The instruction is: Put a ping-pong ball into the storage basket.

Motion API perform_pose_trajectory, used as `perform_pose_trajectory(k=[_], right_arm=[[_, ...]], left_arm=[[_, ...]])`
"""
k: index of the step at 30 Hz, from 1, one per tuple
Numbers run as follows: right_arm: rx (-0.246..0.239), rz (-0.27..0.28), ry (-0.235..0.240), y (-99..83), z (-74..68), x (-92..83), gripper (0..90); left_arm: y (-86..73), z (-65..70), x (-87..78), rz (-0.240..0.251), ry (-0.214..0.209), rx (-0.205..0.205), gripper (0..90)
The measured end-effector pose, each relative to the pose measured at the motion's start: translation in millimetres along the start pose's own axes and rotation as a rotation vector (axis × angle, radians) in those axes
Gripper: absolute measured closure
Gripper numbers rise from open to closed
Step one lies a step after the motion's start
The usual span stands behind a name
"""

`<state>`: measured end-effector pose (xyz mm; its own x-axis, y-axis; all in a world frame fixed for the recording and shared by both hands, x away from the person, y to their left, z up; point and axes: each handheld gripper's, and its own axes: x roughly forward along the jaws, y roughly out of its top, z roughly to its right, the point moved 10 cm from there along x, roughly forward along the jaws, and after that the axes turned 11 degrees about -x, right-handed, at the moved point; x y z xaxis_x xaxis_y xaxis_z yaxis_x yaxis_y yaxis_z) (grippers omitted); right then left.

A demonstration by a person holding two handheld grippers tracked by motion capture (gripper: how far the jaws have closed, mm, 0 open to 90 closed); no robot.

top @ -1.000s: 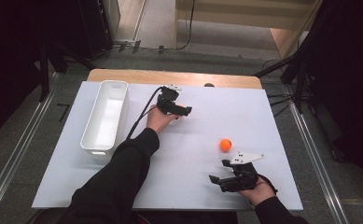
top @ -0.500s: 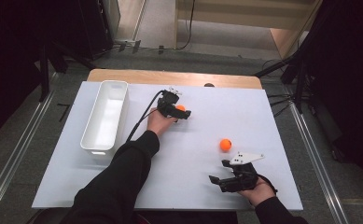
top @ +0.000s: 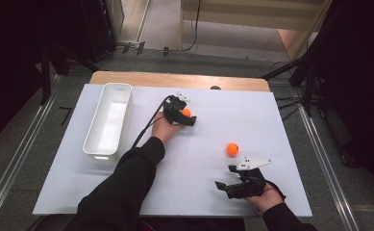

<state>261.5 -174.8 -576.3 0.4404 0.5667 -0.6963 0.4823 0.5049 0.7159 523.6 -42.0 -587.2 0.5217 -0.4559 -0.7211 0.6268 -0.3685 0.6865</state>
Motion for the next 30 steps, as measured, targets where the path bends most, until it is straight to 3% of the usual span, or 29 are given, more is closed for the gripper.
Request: perform_pose_trajectory(k=[11,16,18,22,24,30], right_arm=[[-0.001,-0.001,-0.001,-0.4,-0.1,-0.3,16.8],[0.003,-0.001,0.002,-0.6,-0.6,-0.5,16.8],[0.002,0.002,0.009,-0.2,-1.2,-0.7,16.8],[-0.001,0.001,0.008,-0.2,-1.3,-0.1,16.8],[0.001,-0.001,0.011,-0.3,-1.8,-0.2,16.8],[0.000,0.002,0.009,-0.3,-1.2,-0.1,16.8]], left_arm=[[0.6,-1.6,-1.7,0.017,0.011,-0.006,16.0],[-0.6,4.4,-5.1,0.035,-0.019,0.029,31.6],[-0.9,5.6,-5.5,0.037,-0.024,0.025,35.9],[-1.4,5.5,-6.2,0.034,-0.020,0.022,36.8],[-1.6,5.2,-7.1,0.042,-0.015,0.007,43.3],[-1.6,4.0,-8.1,0.047,-0.006,-0.001,48.4]])
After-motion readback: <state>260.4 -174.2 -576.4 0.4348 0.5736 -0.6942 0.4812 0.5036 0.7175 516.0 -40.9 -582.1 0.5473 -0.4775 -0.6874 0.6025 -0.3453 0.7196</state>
